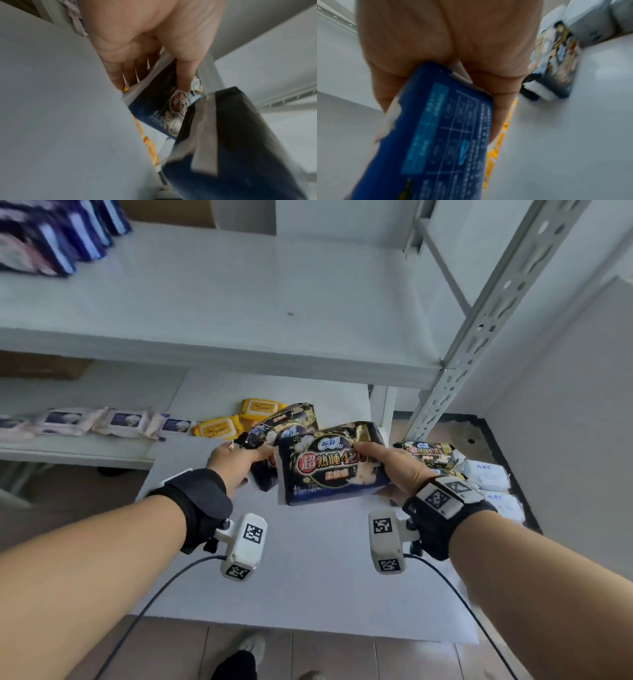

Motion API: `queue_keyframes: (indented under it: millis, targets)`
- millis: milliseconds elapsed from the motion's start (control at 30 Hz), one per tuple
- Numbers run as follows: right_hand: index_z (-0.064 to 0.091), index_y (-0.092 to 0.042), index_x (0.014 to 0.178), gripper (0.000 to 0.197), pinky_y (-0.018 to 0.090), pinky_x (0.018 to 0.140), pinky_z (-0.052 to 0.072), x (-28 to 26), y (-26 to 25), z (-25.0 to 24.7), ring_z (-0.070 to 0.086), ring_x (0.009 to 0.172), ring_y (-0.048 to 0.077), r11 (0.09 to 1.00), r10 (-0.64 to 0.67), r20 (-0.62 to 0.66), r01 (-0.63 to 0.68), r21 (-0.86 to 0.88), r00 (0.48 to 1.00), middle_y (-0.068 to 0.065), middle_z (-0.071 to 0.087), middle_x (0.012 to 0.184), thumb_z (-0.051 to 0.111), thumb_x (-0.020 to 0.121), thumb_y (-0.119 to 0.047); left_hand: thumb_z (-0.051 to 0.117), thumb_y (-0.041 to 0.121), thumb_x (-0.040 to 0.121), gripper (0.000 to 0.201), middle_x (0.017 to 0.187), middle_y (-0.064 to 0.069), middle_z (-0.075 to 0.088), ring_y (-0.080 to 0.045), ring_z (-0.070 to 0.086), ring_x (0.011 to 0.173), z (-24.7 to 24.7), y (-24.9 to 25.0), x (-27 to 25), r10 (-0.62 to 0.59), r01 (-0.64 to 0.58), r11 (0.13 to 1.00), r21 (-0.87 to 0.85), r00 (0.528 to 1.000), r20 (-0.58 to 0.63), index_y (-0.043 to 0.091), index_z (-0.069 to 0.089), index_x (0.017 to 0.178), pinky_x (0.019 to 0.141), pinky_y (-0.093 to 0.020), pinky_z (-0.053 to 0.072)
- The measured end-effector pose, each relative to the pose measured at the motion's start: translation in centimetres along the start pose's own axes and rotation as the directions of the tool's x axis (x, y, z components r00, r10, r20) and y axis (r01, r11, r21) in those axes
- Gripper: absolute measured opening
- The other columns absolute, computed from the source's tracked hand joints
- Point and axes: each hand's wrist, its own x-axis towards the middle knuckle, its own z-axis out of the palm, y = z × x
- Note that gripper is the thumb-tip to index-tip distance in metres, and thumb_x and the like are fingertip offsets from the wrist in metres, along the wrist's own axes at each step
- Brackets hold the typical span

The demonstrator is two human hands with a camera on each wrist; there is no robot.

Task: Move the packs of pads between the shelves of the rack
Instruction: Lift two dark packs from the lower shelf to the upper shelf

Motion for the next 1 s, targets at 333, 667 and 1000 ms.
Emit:
queue_keyframes:
  millis: [333,667,1000]
  targets:
    - [0.059,-0.001,0.118,0.042,0.031,0.064,0.058,-5.2,-9.3,12.8,0.072,0.082,0.024,0.932,-0.295,0.274,0.212,0.294,0.916,0.019,0.068,0.111,0.065,0.08,-0.019,0.069,0.034,0.083,0.025,0.096,-0.008,0.07,-0.023,0.066,0.086,-13.1,7.7,-4.7,0.078,-0.088,0.879,-0.47,0.996,-0.04,0.014,0.064,0.098,0.071,-0.034,0.055]
    - [0.059,-0.001,0.115,0.05,0.041,0.083,0.055,-7.2,-13.4,29.9,0.067,0.099,0.033,0.866,-0.413,0.323,0.258,0.428,0.851,0.019,0.069,0.112,0.068,0.07,-0.02,0.067,0.036,0.083,0.036,0.1,-0.011,0.07,-0.025,0.064,0.092,-30.0,11.5,-3.9,0.224,-0.232,0.811,-0.536,0.971,-0.081,0.012,0.062,0.11,0.073,-0.036,0.055]
    - [0.06,-0.004,0.112,0.048,0.04,0.081,0.058,-7.4,-15.7,49.5,0.07,0.096,0.031,0.787,-0.485,0.188,0.332,0.519,0.854,0.016,0.071,0.107,0.072,0.067,-0.02,0.07,0.035,0.081,0.041,0.112,-0.013,0.068,-0.028,0.064,0.104,-48.5,16.0,2.3,0.303,-0.268,0.839,-0.474,0.953,-0.004,0.012,0.06,0.114,0.085,-0.041,0.056]
